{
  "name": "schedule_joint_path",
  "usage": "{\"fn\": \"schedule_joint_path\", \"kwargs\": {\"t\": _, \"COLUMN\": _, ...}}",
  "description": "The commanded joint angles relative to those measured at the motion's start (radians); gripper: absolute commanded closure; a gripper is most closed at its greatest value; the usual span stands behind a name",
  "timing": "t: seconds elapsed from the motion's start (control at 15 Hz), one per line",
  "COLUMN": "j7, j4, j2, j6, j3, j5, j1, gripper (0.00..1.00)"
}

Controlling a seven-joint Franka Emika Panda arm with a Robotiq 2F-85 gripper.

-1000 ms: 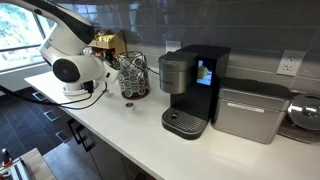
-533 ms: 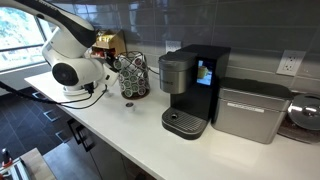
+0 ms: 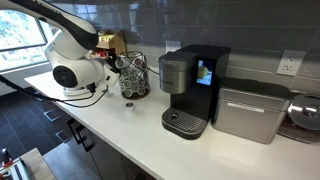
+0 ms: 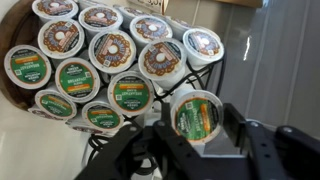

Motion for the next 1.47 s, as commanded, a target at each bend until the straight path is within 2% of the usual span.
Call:
{"fn": "schedule_joint_path", "kwargs": {"t": 0.0, "j7": -0.048, "j4": 0.012, "j2": 0.023, "j6": -0.003, "j3": 0.019, "j5": 0.066, "j1": -0.014, "gripper": 0.71}}
{"fn": "schedule_joint_path", "kwargs": {"t": 1.07, "j7": -0.103, "j4": 0.052, "j2": 0.09, "j6": -0.002, "j3": 0.042, "j5": 0.223, "j1": 0.002, "gripper": 0.71}}
{"fn": "schedule_joint_path", "kwargs": {"t": 1.13, "j7": -0.102, "j4": 0.055, "j2": 0.092, "j6": 0.0, "j3": 0.042, "j5": 0.226, "j1": 0.003, "gripper": 0.54}}
{"fn": "schedule_joint_path", "kwargs": {"t": 1.2, "j7": -0.104, "j4": 0.056, "j2": 0.092, "j6": -0.001, "j3": 0.042, "j5": 0.23, "j1": 0.003, "gripper": 0.22}}
{"fn": "schedule_joint_path", "kwargs": {"t": 1.27, "j7": -0.105, "j4": 0.057, "j2": 0.092, "j6": -0.002, "j3": 0.041, "j5": 0.233, "j1": 0.003, "gripper": 0.2}}
{"fn": "schedule_joint_path", "kwargs": {"t": 1.4, "j7": -0.11, "j4": 0.058, "j2": 0.092, "j6": -0.003, "j3": 0.04, "j5": 0.239, "j1": 0.003, "gripper": 0.07}}
